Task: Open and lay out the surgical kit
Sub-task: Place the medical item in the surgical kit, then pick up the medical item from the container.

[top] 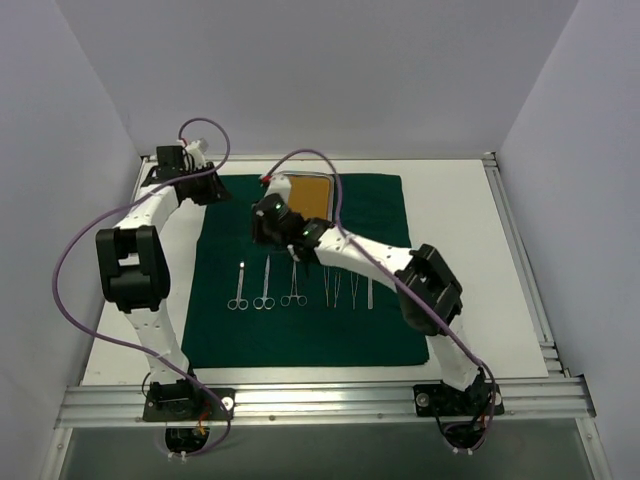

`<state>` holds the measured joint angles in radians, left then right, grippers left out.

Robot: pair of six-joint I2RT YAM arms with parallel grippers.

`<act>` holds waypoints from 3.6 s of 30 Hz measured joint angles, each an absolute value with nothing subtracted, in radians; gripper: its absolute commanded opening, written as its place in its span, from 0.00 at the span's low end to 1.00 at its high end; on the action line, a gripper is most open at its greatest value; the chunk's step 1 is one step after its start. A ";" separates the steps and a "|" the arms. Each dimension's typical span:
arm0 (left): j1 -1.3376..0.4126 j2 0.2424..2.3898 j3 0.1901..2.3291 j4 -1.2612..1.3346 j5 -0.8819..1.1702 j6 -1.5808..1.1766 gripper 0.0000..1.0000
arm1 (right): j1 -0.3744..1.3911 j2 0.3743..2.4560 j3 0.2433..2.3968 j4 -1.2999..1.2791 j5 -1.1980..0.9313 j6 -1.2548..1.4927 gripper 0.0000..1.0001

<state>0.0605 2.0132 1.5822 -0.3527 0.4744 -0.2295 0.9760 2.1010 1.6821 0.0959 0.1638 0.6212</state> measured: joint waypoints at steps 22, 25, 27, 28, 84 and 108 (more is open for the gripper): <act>-0.152 2.305 1.836 -0.525 0.415 -0.108 0.46 | 0.727 2.530 2.196 -0.268 0.167 0.255 0.16; -0.155 2.306 1.837 -0.526 0.412 -0.110 0.46 | 0.723 2.531 2.207 -0.265 0.154 0.253 0.16; -0.155 2.306 1.837 -0.526 0.411 -0.113 0.46 | 0.714 2.534 2.209 -0.261 0.134 0.255 0.17; -0.155 2.306 1.837 -0.526 0.411 -0.115 0.45 | 0.711 2.535 2.209 -0.257 0.122 0.257 0.17; -0.160 2.323 1.844 -0.520 0.443 -0.150 0.42 | 0.631 2.425 1.937 0.105 -0.017 0.316 0.00; -0.163 2.325 1.853 -0.524 0.447 -0.149 0.43 | 0.610 1.723 1.271 0.064 0.185 0.441 0.00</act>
